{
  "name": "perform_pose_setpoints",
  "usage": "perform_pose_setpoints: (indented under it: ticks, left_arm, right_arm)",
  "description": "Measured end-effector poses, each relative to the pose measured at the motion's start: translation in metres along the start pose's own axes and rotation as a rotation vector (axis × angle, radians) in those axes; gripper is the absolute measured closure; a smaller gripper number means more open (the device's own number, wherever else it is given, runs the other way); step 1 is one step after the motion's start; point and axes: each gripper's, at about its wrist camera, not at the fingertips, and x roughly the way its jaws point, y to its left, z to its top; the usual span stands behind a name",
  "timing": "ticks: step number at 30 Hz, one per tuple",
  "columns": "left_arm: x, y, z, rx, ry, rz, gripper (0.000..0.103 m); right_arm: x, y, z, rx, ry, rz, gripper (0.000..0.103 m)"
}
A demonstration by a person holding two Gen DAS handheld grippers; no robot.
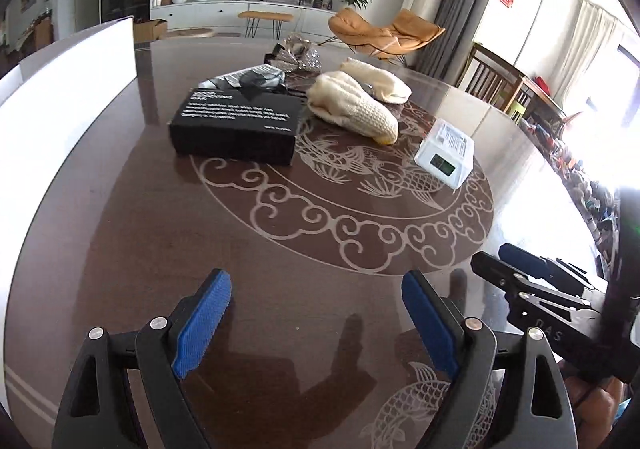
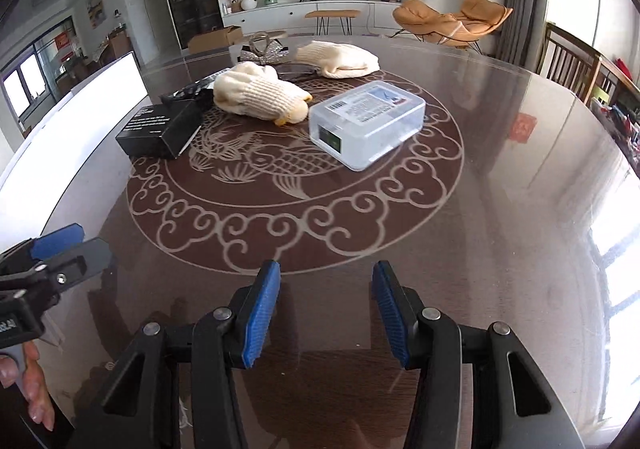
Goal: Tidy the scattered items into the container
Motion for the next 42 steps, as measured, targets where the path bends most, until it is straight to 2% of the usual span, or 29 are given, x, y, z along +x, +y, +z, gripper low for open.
perform_pose_setpoints:
  ticks: [6,8,11,12,22,42]
  left_arm:
    - [0.025,-0.017,0.015,0.061,0.007,0.033,0.016]
    - [0.034,-0.024,0.02,0.11,0.011,0.068,0.016]
    - [0.046,-0.032,0.031,0.18,0.04,0.111,0.009]
    - [0.05,-0.035,0.033,0.194,0.048,0.115,0.002]
    - [0.063,-0.034,0.049,0.188,0.057,0.111,0.0]
    - [0.063,-0.035,0.05,0.187,0.058,0.112,0.0]
  right_arm:
    - [0.005,-0.005,0.005,0.006,-0.023,-0.003,0.053]
    - [0.009,-0.004,0.009,0.009,-0.021,-0.006,0.053]
    - [0.014,0.002,0.014,-0.004,-0.015,-0.013,0.049]
    - [0.014,0.004,0.014,-0.012,-0.013,-0.019,0.049]
    - [0.013,0.006,0.014,-0.008,-0.014,-0.01,0.047]
    - [0.013,0.006,0.015,-0.007,-0.013,-0.009,0.047]
